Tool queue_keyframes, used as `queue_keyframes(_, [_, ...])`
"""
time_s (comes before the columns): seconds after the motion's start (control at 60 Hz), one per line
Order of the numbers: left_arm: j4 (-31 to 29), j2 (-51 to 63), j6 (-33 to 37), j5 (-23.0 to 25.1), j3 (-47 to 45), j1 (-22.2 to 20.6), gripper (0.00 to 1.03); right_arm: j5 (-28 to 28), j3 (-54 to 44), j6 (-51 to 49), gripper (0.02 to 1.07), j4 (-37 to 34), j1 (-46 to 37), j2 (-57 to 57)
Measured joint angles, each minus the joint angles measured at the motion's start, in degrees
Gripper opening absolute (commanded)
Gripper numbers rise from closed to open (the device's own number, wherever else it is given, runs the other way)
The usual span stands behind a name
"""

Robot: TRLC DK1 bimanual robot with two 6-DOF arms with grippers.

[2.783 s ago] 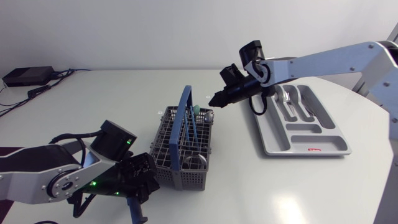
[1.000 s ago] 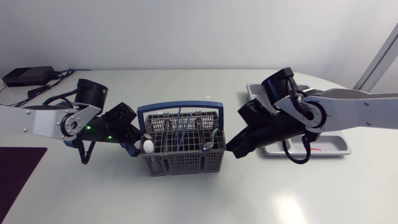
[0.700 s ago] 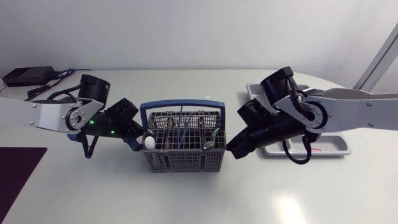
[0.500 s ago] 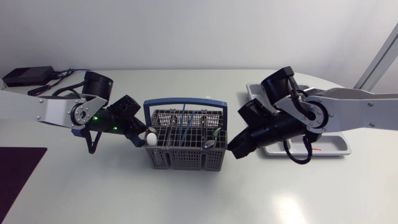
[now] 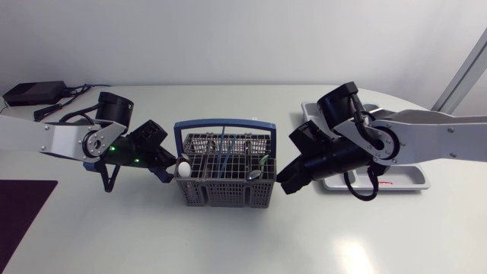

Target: Unload the cutlery basket into the drawer organizer.

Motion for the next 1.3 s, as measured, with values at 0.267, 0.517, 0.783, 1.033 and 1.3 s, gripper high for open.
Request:
queue_keyframes(0.267, [-0.04,-1.51,0.04,-0.20,-1.57,0.11,0.36,1.36,0.17,-0.02,0.30,2.05,-0.02,1.27])
queue_keyframes(0.517, [-3.41,-6.88,1.57,0.98,-4.15,3.93,0.76,5.03,-3.65,-0.26,0.95,1.81,-0.07,-7.56])
queue_keyframes(0.783, [-14.25,-22.77,2.16,5.27,-5.62,7.54,0.86,6.86,-5.38,-1.14,0.97,-1.18,-0.11,-17.86])
queue_keyframes(1.033, [-26.18,-29.75,-3.76,5.60,-3.61,-2.32,0.65,6.84,-6.95,-1.55,0.97,-3.10,-0.13,-20.31])
queue_keyframes(1.3, [-28.02,-26.40,-11.82,1.14,1.68,-10.03,0.56,6.84,-6.95,-1.53,0.97,-4.81,-0.11,-23.21])
